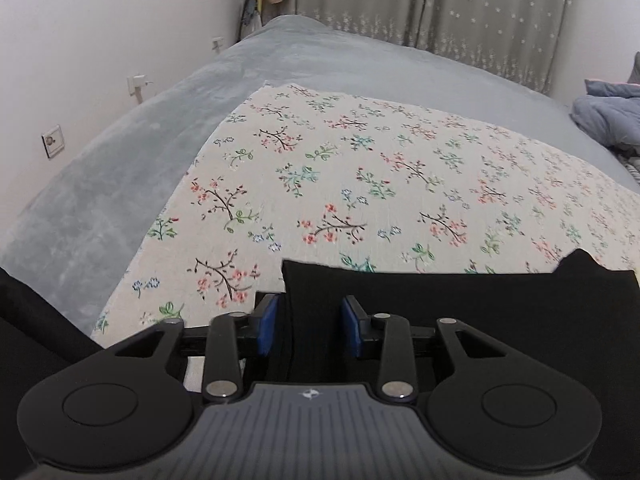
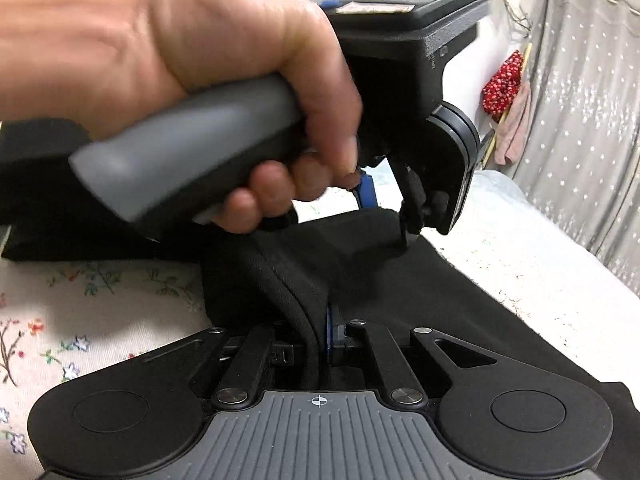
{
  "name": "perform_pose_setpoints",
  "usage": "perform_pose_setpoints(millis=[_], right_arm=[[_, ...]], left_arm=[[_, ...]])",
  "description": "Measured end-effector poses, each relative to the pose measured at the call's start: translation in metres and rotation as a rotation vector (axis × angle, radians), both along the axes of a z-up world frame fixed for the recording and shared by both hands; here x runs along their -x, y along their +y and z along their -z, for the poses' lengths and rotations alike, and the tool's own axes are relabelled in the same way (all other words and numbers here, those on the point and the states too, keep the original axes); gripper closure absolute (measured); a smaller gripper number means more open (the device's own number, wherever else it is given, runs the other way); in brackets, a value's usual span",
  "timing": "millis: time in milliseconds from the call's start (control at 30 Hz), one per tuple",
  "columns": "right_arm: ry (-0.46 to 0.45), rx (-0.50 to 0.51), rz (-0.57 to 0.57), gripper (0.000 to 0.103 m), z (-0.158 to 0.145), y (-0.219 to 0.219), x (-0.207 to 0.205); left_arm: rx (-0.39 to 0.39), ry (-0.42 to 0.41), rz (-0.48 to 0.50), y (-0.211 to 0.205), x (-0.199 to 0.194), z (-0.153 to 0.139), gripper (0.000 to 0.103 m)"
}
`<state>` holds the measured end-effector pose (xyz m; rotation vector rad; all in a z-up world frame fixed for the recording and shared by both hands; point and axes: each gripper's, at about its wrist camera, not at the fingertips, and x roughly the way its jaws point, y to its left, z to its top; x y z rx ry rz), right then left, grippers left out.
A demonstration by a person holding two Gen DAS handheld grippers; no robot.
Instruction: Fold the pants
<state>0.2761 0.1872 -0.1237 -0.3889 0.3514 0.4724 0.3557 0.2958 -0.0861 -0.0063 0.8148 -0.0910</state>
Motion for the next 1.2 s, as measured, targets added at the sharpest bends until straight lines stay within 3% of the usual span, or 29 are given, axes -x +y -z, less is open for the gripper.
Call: perform_pose_setpoints(millis=[33,100,133,233,333,433,567,700,733,833,967,1000,1067,1133,1200], right_arm=[[0.002,-0.009,0.001,0.098,-0.001,-0.003,0.001],[-0.004,-0.024,-0.002,0.098,-0.001,-0.005,0.005],[-0.012,-0.042,-0.005,0.097,-0.003,-0.008,0.008],[-0.010,-0.091,0.001,0.097,-0.003,-0.017,0.014],[0.067,-0.030,-0.007,0.093,0.006,-0.009,0.006],[0.062,0.010,-0.014,0.089,0.013,-0.010,0.012],[0.125,-0.077,-0.074,0.082,0.004,-0.018,0.022],[0.161,-0.218,-0.116,0.056,-0.013,-0.061,0.047],[0.164,-0.243,-0.118,0.056,-0.017,-0.076,0.057],[0.163,-0.305,-0.088,0.056,-0.034,-0.123,0.077],[0.232,-0.381,0.055,0.056,-0.037,-0.194,0.075],[0.253,-0.381,0.103,0.058,-0.033,-0.211,0.071],[0.332,-0.367,0.170,0.071,-0.021,-0.240,0.070],[0.428,-0.326,0.197,0.075,-0.008,-0.260,0.075],[0.459,-0.297,0.191,0.077,0.002,-0.271,0.092]], left_arm=[[-0.016,-0.014,0.006,-0.003,0.000,-0.002,0.071],[-0.019,-0.054,0.020,-0.003,0.004,-0.011,0.090],[-0.010,-0.078,0.020,-0.002,0.007,-0.016,0.091],[-0.013,-0.097,0.030,0.002,0.011,-0.015,0.086],[-0.103,-0.009,-0.004,-0.002,0.006,0.005,0.086],[-0.093,-0.017,-0.039,0.003,0.009,0.004,0.083],[-0.083,-0.041,-0.097,0.012,0.014,-0.010,0.081],[-0.049,-0.067,-0.123,0.012,0.033,-0.022,0.079],[-0.050,-0.074,-0.119,0.008,0.041,-0.025,0.079],[-0.016,-0.089,-0.053,-0.013,0.066,-0.028,0.078],[0.039,-0.052,0.145,-0.067,0.094,-0.023,0.076],[0.064,-0.037,0.200,-0.082,0.100,-0.021,0.075],[0.122,0.006,0.306,-0.109,0.108,-0.013,0.072],[0.095,0.068,0.385,-0.133,0.112,0.000,0.072],[-0.008,0.110,0.427,-0.150,0.117,0.016,0.072]])
